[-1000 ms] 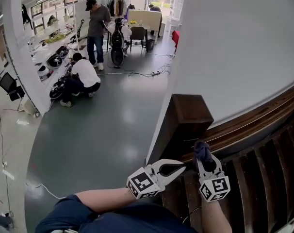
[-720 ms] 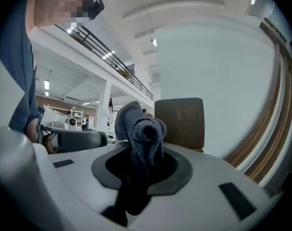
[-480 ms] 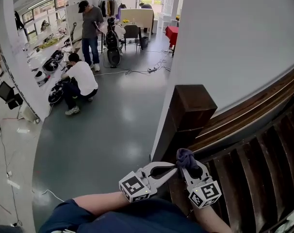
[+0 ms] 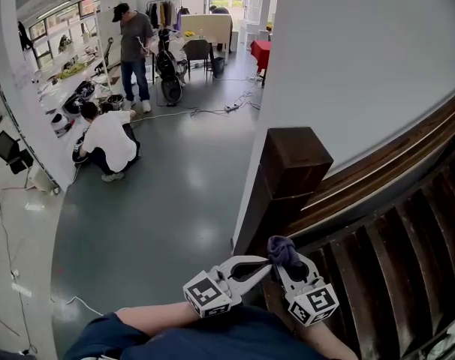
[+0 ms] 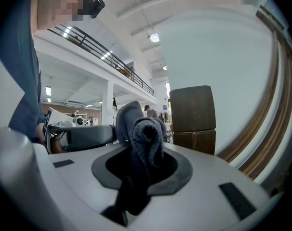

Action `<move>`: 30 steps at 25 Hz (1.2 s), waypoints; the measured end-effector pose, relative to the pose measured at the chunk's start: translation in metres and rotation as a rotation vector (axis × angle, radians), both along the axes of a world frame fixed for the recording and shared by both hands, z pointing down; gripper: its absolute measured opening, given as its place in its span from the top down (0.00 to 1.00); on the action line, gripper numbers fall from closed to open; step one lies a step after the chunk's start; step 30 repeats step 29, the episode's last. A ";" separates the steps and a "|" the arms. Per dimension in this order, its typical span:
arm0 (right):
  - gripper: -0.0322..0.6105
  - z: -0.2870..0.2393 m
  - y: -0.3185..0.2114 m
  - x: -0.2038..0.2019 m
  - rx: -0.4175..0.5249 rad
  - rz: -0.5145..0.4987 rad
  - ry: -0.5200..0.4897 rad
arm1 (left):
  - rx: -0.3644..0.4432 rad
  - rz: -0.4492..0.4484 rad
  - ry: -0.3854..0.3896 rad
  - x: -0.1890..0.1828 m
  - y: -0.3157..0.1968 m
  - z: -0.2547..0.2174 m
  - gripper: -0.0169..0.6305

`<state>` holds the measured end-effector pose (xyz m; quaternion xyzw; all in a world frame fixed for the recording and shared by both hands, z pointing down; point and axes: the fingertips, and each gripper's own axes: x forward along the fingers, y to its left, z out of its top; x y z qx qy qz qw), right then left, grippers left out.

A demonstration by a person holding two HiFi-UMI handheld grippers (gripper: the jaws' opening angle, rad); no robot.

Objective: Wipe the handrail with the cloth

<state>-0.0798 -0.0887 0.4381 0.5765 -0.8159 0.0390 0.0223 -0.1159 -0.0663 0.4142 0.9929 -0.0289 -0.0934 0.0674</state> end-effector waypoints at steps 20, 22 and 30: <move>0.80 0.005 0.011 0.005 -0.008 0.035 -0.020 | 0.011 0.039 -0.006 0.009 0.009 -0.004 0.97; 0.80 0.004 0.013 0.003 -0.008 0.038 -0.020 | 0.009 0.040 -0.010 0.008 0.010 -0.003 0.97; 0.80 0.007 0.013 0.004 -0.011 0.036 -0.026 | 0.004 0.034 -0.007 0.008 0.012 -0.001 0.97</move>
